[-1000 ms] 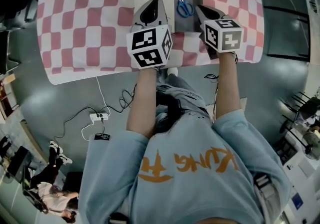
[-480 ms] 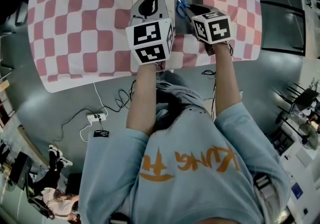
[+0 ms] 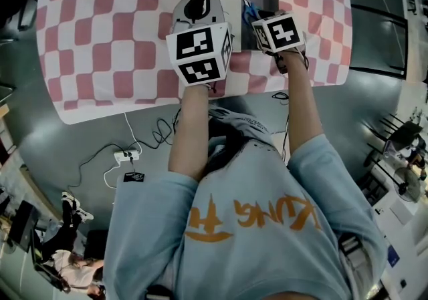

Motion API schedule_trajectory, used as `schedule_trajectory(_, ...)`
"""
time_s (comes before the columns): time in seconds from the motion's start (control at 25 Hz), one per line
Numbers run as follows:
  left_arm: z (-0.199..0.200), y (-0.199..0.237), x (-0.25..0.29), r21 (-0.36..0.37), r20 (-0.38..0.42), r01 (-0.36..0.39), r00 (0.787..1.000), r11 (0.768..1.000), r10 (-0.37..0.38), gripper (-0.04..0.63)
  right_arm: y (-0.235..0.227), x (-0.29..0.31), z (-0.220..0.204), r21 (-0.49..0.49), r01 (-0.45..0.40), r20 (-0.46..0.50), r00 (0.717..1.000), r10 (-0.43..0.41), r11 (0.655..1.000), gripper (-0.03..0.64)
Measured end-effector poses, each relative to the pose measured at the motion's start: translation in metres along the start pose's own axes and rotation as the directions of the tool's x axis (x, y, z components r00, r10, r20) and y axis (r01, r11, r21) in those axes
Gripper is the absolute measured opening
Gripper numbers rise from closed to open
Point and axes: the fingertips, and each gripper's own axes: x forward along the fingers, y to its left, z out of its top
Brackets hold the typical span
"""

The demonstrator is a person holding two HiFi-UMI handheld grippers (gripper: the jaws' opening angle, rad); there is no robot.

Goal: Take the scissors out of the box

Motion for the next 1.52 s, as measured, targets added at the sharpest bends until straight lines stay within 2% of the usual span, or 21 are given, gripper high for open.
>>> schedule_trajectory(0.4, 0.005, 0.020, 0.005, -0.020, 0.001, -0.015, 1.000, 1.000, 0.015, 0.017, -0.003, 0.024, -0.006, -0.009, 0.021, -0.148, 0.989, -0.022, 1.000, 0.118)
schedule_trajectory(0.76, 0.009, 0.026, 0.008, -0.039, 0.007, -0.019, 1.000, 0.999, 0.020, 0.017, -0.002, 0.032, -0.006, -0.006, 0.007, -0.211, 0.977, -0.008, 1.000, 0.098)
schedule_trajectory(1.2, 0.014, 0.018, 0.000, -0.030, 0.024, -0.008, 1.000, 1.000, 0.008, 0.017, -0.001, 0.030, -0.007, 0.048, 0.020, -0.191, 0.981, -0.011, 0.999, 0.081)
schedule_trajectory(1.52, 0.023, 0.015, -0.010, -0.020, 0.046, -0.006, 0.999, 1.000, 0.006, 0.017, -0.006, 0.013, -0.007, 0.147, 0.043, -0.107, 0.994, -0.028, 0.988, 0.080)
